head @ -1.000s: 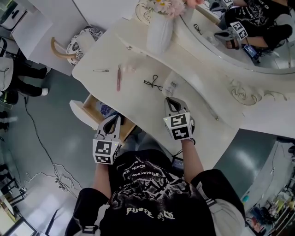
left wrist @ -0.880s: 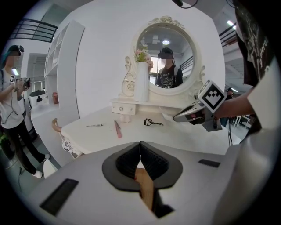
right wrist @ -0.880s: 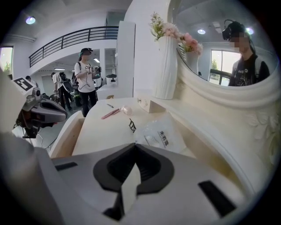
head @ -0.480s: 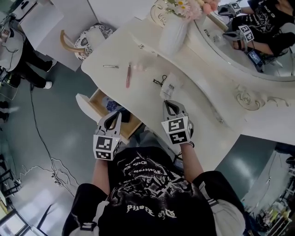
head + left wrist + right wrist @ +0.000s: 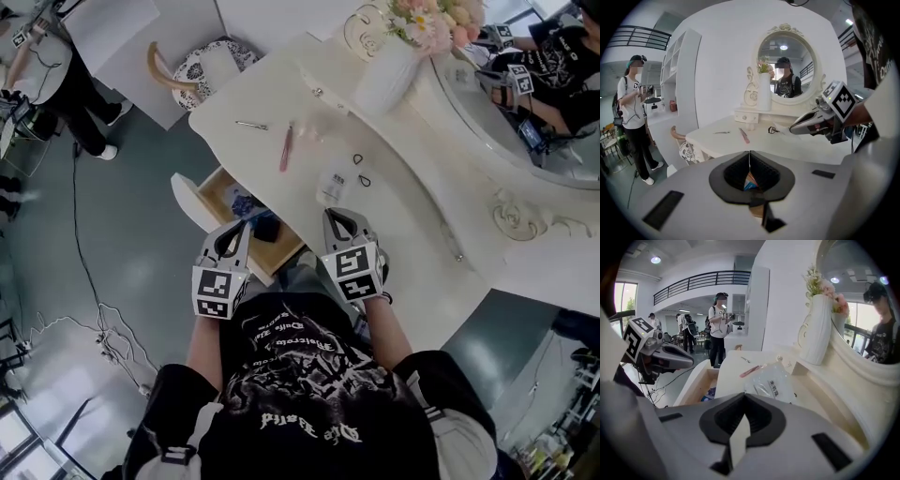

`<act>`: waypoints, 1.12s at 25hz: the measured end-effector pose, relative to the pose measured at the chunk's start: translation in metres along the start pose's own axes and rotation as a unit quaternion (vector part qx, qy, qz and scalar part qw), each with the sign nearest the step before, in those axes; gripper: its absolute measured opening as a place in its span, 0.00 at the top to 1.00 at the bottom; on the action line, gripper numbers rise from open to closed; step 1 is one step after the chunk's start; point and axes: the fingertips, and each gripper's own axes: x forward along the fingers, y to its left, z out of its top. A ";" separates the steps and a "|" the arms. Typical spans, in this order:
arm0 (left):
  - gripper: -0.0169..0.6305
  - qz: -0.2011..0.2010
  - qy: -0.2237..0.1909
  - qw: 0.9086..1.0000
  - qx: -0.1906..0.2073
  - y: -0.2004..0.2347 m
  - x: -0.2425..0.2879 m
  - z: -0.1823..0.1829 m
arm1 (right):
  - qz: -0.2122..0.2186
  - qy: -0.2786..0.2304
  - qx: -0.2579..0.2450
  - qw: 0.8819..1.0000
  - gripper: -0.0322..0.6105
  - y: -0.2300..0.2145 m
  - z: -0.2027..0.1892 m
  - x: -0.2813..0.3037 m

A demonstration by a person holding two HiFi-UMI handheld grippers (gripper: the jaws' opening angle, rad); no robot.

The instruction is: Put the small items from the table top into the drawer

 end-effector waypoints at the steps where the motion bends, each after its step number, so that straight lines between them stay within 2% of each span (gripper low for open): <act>1: 0.95 0.002 -0.001 1.000 -0.001 0.002 -0.002 -0.001 | 0.007 -0.003 -0.006 1.000 0.93 0.006 0.003 0.001; 9: 0.95 0.019 -0.009 1.000 -0.014 0.018 -0.020 -0.009 | 0.064 -0.023 -0.044 0.997 0.93 0.059 0.023 0.008; 19: 0.95 0.033 -0.017 0.999 -0.030 0.045 -0.041 -0.021 | 0.137 -0.049 -0.088 0.985 0.93 0.129 0.055 0.015; 28: 0.95 0.035 -0.020 0.998 -0.039 0.065 -0.054 -0.029 | 0.206 -0.026 -0.102 0.973 0.93 0.181 0.054 0.022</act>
